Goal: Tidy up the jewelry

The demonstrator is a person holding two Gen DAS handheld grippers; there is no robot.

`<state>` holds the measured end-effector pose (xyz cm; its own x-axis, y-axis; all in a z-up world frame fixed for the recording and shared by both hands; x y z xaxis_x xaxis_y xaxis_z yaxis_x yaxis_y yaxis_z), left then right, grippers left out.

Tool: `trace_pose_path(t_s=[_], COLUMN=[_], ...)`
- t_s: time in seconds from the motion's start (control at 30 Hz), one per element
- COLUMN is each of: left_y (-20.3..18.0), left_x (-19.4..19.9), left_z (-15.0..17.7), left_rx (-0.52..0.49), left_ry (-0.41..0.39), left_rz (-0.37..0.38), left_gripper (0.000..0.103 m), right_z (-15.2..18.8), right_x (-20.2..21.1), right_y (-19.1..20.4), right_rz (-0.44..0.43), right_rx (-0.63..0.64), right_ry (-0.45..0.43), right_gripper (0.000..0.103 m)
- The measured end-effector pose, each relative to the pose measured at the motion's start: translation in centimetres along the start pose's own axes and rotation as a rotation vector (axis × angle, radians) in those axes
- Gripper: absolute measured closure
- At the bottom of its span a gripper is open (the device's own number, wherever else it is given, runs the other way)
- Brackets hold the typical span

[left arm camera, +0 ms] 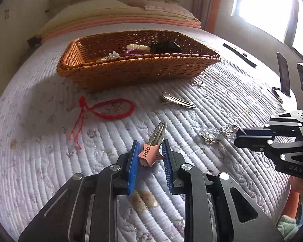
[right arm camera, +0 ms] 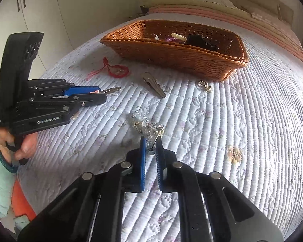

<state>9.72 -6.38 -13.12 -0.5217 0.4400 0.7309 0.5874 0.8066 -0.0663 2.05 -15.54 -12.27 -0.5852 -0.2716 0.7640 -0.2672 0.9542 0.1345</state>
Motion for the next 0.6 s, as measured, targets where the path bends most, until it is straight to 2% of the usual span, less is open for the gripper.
trace_pose_path(t_s=[0.1, 0.17, 0.23, 0.27, 0.3, 0.33, 0.37, 0.53, 0.57, 0.6], left_y=[0.0, -0.1, -0.1, -0.1, -0.1, -0.1, -0.1, -0.1, -0.1, -0.1], left_x=[0.0, 0.1, 0.1, 0.1, 0.0, 0.0, 0.0, 0.0, 0.0, 0.0], left_z=[0.1, 0.3, 0.3, 0.3, 0.3, 0.2, 0.2, 0.2, 0.2, 0.2], left_rx=[0.002, 0.002, 0.002, 0.002, 0.002, 0.002, 0.002, 0.000, -0.001, -0.002], left_ry=[-0.001, -0.003, -0.005, -0.005, -0.005, -0.005, -0.005, -0.007, -0.008, -0.008], left_rz=[0.004, 0.006, 0.010, 0.011, 0.012, 0.011, 0.011, 0.011, 0.010, 0.011], left_gripper=[0.081, 0.081, 0.081, 0.081, 0.081, 0.081, 0.081, 0.081, 0.081, 0.081], right_z=[1.0, 1.7, 1.9, 1.8, 1.5, 1.2, 0.9, 0.3, 0.1, 0.1], right_x=[0.3, -0.3, 0.1, 0.4, 0.5, 0.7, 0.8, -1.4, -1.6, -1.6], right_y=[1.2, 1.3, 1.2, 1.1, 0.8, 0.5, 0.2, -0.7, -0.6, -0.4], right_rz=[-0.022, 0.048, 0.046, 0.039, 0.040, 0.049, 0.053, 0.084, 0.104, 0.139], right_rx=[0.054, 0.088, 0.079, 0.061, 0.047, 0.031, 0.025, -0.007, 0.002, 0.027], right_ry=[0.008, 0.036, 0.028, 0.025, 0.019, 0.000, -0.014, 0.022, 0.015, 0.010], right_gripper=[0.095, 0.094, 0.090, 0.077, 0.054, 0.045, 0.044, 0.044, 0.052, 0.075])
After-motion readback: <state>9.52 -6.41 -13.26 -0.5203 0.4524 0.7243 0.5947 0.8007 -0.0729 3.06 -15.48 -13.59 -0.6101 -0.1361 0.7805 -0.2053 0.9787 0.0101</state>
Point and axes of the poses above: each gripper's, at about its wrist camera, not at the fingertips, and x roughly against the way its jaws point, y to its left, z to its underside, the point moved 8 cm from there along -x, roughly the way its jaws point, and after that the axes turned 2 degrees about -x, right-handed, at the moved point
